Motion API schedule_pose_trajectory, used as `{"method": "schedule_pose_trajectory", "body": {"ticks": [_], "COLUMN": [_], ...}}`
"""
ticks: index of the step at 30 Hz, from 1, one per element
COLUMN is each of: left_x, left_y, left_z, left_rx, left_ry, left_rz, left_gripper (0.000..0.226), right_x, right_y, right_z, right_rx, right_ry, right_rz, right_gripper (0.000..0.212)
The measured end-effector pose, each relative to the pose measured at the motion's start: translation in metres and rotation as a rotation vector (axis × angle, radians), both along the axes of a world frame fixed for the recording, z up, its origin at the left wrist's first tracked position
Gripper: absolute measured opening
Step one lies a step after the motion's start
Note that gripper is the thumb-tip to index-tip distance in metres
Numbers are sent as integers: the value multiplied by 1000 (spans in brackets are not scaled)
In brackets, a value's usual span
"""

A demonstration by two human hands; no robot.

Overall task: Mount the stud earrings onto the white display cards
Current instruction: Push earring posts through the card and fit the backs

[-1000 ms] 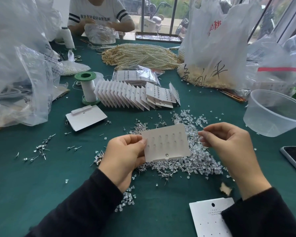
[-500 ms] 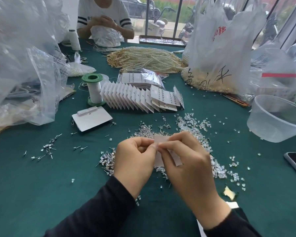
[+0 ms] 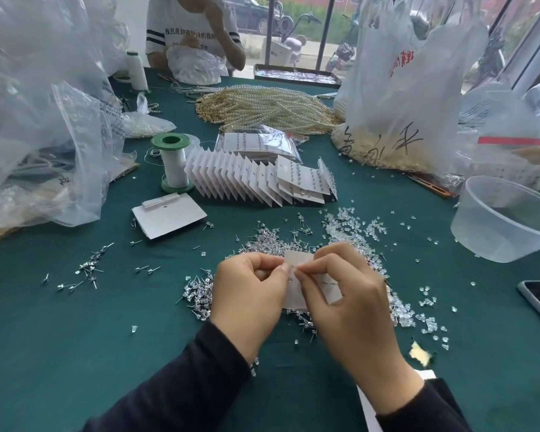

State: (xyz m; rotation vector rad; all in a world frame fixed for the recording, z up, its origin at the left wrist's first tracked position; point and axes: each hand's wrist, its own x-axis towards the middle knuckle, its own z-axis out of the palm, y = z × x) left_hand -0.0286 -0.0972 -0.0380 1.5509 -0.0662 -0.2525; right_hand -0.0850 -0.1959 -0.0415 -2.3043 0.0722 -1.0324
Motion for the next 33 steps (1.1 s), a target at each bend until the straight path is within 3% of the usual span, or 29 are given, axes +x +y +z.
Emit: {"method": "schedule_pose_trajectory", "body": {"ticks": [16, 20, 25, 33], "left_x": [-4, -3, -3, -5], "left_y": [1, 2, 1, -3], "left_z": [0, 3, 4, 1], "left_rx": [62, 33, -54, -49], "left_ry": [-92, -53, 123, 101], "left_rz": [-60, -79, -99, -71], "left_gripper": [19, 23, 19, 18], "right_x": [-1, 1, 1, -4], "right_y": [-1, -1, -5, -3], "right_z": [-5, -4, -2, -5], "right_rx": [76, 114, 119, 72], "right_ry": [50, 74, 106, 37], "right_rz": [27, 62, 64, -22], "right_gripper": [13, 13, 5, 11]}}
